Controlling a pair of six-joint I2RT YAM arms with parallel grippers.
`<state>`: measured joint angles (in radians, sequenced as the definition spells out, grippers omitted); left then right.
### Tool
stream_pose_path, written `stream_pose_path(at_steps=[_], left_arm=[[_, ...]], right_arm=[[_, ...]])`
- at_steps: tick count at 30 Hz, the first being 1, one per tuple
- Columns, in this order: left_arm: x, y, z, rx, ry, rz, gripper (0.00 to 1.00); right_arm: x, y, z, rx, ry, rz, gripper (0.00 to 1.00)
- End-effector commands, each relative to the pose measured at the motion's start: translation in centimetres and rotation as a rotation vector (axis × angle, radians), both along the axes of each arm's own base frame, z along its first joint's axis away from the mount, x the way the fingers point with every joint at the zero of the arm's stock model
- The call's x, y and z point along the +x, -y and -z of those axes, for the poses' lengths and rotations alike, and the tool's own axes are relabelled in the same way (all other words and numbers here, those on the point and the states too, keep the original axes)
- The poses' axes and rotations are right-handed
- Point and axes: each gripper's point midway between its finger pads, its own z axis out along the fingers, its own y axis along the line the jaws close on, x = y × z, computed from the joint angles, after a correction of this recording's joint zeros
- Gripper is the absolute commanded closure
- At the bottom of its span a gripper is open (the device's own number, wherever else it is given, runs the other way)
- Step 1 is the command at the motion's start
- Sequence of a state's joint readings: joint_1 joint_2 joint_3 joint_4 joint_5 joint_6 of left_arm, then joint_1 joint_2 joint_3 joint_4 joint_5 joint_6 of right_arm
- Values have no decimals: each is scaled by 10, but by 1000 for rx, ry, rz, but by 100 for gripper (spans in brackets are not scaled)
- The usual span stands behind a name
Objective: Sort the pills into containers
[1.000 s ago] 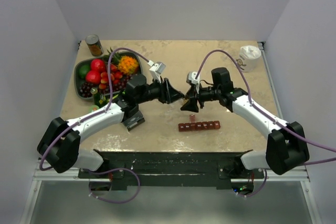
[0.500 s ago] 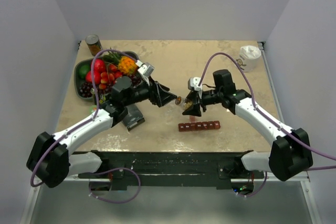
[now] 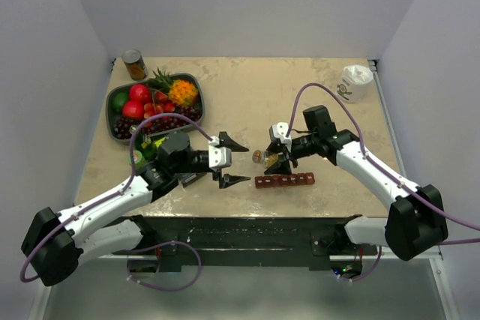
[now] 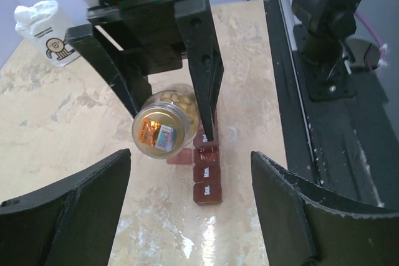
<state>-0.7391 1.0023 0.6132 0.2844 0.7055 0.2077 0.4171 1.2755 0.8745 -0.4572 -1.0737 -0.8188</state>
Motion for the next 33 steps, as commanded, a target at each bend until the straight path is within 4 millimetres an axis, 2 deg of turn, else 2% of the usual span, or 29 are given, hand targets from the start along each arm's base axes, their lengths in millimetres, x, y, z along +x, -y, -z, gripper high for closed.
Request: stream_pose_path(at_steps=[1,8,15,18,24,25,27,28,29,31,33], left_arm=[[8,15,-1,33,208,48,18],[19,31,-10,-10,218,32,19],[15,39,0,-22,165,52,23],[15,42,0,-38,146,56,30],[19,47,6,-23,77,43,56],[20,47,6,-26,60,33,68],[20,47,7,-33,14,17,76],[24,46,4,-51,1,-13,92],[23,45,6,-66,-90,-42,98],[28,43,11,-74,-168,-96,100],[34,40,19,-102,-367,-198,100]], right_arm=[[-12,-2,-7,38,41,-66,85],[-14,-1,-5,30,53,-74,85],[-15,-3,-1,21,52,-82,85],[-15,-2,-1,17,57,-81,85],[-14,-3,0,12,61,-80,85],[-13,-3,0,9,63,-76,85],[-10,-2,2,-1,72,-65,85],[-9,-2,2,-5,71,-53,86],[-7,-2,2,-9,71,-43,86],[1,-1,3,-22,74,-4,87],[7,-2,2,-24,77,33,87]])
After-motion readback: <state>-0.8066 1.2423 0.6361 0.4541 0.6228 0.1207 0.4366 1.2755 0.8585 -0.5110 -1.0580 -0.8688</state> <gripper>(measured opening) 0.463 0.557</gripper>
